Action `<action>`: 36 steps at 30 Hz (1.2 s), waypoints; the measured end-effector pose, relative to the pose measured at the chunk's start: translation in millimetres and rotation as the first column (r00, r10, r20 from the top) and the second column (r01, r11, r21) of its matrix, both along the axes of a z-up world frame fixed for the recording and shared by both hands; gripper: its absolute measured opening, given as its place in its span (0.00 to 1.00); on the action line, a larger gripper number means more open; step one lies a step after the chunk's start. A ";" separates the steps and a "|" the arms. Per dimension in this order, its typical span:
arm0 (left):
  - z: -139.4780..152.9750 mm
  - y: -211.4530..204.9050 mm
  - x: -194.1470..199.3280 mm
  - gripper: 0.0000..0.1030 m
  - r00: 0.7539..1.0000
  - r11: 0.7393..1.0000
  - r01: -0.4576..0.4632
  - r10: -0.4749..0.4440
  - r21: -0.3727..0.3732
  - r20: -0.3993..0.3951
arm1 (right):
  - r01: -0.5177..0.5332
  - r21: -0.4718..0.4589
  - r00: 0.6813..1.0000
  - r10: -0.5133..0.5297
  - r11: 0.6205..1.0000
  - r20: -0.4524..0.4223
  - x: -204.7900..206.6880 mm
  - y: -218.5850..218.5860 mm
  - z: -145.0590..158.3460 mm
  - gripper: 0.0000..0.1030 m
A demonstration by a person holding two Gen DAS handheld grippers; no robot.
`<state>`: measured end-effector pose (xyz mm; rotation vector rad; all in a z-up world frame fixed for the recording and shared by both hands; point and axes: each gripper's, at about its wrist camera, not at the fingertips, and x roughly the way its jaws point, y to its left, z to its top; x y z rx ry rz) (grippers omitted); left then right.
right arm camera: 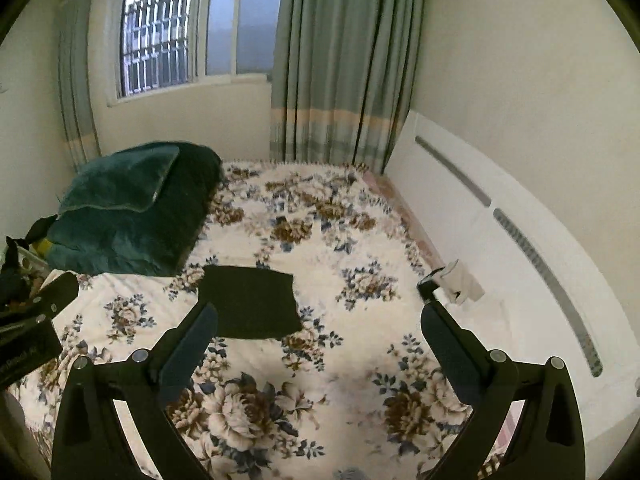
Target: Fold small clothes
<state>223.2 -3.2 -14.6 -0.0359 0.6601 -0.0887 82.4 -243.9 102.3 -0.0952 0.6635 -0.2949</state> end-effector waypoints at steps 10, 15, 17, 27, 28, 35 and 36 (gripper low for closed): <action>26.5 5.3 -54.3 1.00 0.999 1.000 -0.005 0.005 -0.002 0.045 | -0.039 -0.001 0.998 0.039 0.999 0.054 -72.6 16.2 41.7 1.00; 32.0 7.6 -66.2 1.00 0.998 1.000 -0.014 0.015 -0.001 0.058 | -0.057 0.006 0.997 0.056 0.998 0.058 -90.1 18.2 49.0 1.00; 32.5 7.2 -71.5 1.00 0.998 1.000 -0.023 0.022 0.004 0.062 | -0.065 0.008 0.996 0.065 0.998 0.059 -94.8 18.4 50.0 1.00; 28.0 8.4 -78.5 1.00 0.997 0.999 -0.044 0.043 0.012 0.063 | -0.087 0.028 0.995 0.085 0.996 0.056 -87.3 11.7 47.3 1.00; 27.8 8.3 -79.7 1.00 0.997 0.999 -0.048 0.047 0.013 0.064 | -0.090 0.029 0.995 0.088 0.996 0.057 -85.8 11.7 47.6 1.00; 28.3 9.3 -80.1 1.00 0.997 0.999 -0.047 0.046 0.015 0.066 | -0.097 0.036 0.994 0.095 0.995 0.051 -84.2 10.3 45.9 1.00; 28.8 8.2 -79.9 1.00 0.997 0.999 -0.046 0.045 0.016 0.065 | -0.102 0.035 0.994 0.100 0.994 0.051 -82.5 10.2 46.3 1.00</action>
